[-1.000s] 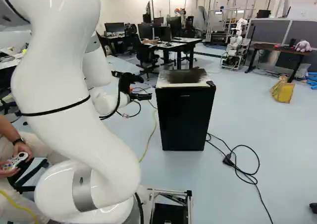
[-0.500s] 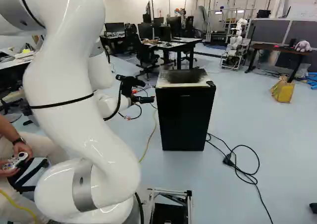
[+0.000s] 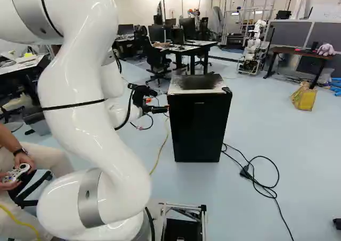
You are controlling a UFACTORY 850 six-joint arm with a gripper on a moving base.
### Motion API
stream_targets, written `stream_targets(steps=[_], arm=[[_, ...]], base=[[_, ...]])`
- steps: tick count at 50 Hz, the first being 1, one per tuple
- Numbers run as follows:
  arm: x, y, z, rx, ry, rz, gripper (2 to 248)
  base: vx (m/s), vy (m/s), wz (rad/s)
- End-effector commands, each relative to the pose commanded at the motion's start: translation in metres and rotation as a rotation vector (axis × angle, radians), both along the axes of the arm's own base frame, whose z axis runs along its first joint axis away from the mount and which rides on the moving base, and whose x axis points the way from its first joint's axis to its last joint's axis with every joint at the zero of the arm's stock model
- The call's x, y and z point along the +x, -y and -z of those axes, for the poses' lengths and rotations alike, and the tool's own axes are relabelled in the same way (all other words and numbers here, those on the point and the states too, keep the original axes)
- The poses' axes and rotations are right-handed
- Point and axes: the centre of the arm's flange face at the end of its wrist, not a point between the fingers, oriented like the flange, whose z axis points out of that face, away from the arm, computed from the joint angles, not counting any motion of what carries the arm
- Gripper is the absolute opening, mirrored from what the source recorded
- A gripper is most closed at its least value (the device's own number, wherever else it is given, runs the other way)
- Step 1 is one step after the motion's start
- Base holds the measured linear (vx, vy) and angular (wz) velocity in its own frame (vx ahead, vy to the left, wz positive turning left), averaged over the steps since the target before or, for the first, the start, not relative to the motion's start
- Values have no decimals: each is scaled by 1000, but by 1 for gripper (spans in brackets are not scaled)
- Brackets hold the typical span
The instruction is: Grab a drink from the fridge
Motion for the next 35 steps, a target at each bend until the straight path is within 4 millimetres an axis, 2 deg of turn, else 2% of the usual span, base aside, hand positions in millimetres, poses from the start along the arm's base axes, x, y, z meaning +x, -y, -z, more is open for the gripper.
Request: stream_targets(steps=[35], arm=[[20,-1,37,-51,25,120,247]], base=[[0,0,0]])
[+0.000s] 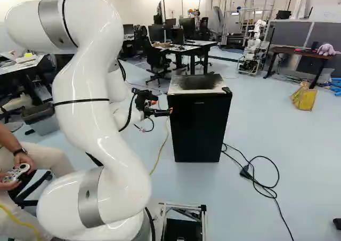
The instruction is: Grab a drink from the fridge
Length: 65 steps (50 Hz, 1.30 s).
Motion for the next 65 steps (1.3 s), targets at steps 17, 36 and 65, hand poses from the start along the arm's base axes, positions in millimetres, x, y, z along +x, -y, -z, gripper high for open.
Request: stream_targets(steps=[17,36,65], arm=[[7,0,2,-18,39,56,247],[12,-2,1,-26,68,108,247],[27,-10,3,-19,88,118,247]], base=[[0,0,0],[0,0,0],[0,0,0]])
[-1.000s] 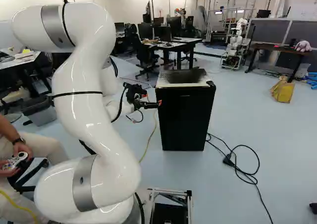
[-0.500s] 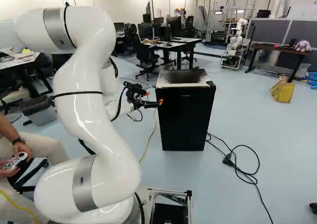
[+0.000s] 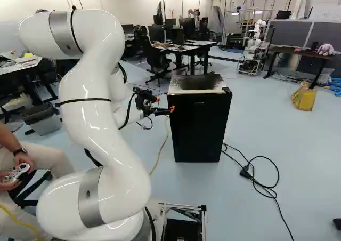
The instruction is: Grab a drink from the fridge
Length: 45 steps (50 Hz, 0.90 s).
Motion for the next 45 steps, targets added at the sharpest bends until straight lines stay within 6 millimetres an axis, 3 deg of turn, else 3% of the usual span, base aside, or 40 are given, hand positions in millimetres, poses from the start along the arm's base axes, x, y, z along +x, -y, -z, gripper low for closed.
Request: stream_targets(steps=[45], arm=[[26,8,1,-5,56,85,247]], base=[[0,0,0]])
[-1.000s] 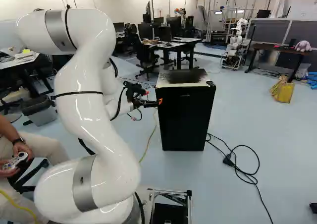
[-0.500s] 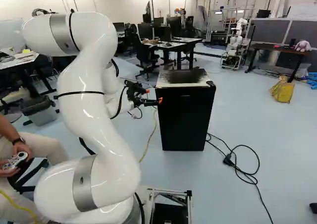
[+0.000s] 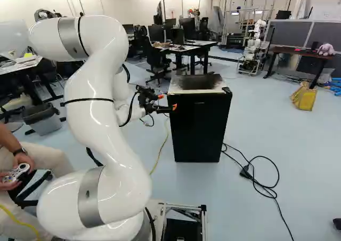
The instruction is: Grab a drink from the fridge
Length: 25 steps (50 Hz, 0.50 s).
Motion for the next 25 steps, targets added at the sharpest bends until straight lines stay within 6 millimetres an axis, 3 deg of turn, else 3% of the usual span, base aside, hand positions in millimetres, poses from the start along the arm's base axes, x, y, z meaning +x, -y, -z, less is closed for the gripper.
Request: stream_targets(steps=[25], arm=[[6,10,0,-5,21,61,247]], base=[[0,0,0]])
